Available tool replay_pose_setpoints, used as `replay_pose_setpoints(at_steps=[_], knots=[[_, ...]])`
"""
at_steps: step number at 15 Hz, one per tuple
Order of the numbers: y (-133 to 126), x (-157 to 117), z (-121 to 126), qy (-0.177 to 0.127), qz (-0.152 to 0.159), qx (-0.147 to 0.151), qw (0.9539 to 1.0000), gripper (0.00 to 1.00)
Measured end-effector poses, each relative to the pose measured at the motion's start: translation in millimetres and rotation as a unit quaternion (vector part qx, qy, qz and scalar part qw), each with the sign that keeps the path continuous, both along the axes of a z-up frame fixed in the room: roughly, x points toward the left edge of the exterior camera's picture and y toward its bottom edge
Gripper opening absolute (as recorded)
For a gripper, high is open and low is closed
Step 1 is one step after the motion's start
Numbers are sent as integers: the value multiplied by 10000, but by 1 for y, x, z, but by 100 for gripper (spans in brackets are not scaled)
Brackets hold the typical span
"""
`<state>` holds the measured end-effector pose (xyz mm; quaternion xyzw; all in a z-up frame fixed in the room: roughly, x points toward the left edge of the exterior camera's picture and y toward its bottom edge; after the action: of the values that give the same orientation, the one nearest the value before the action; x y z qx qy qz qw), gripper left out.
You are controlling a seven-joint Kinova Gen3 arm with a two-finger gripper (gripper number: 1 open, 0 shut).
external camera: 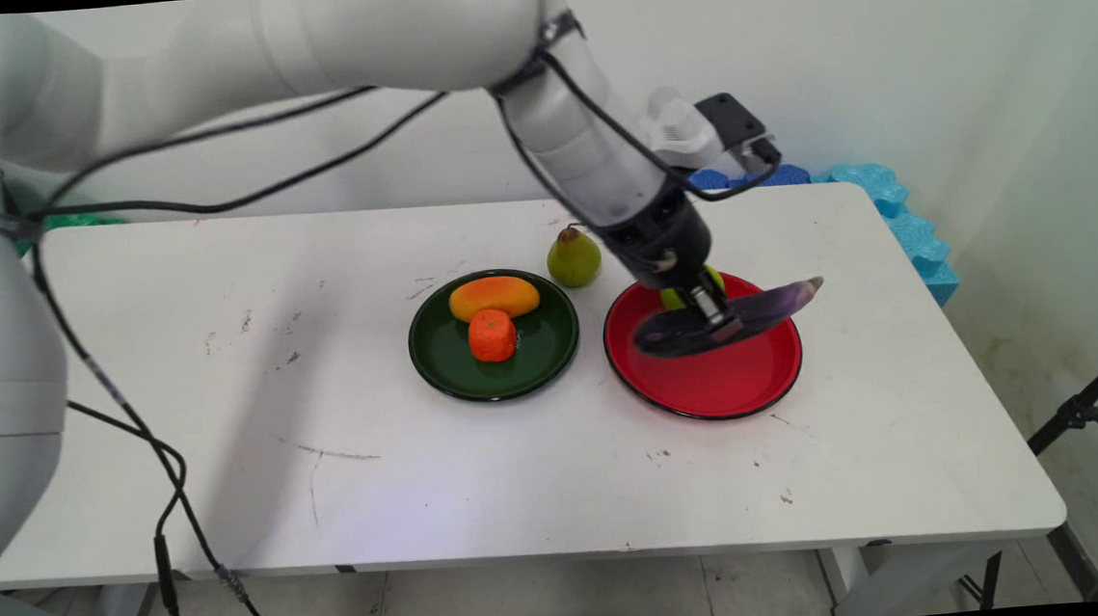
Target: Place the picked object on the table
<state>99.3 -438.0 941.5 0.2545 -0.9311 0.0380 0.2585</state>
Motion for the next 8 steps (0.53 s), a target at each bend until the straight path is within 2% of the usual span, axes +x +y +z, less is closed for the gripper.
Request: replay_pose_setpoints(at_steps=[4,8], knots=[[41,33,12,-145,-300,77,9994,0],[73,64,2,-303,-574,143,9978,0]])
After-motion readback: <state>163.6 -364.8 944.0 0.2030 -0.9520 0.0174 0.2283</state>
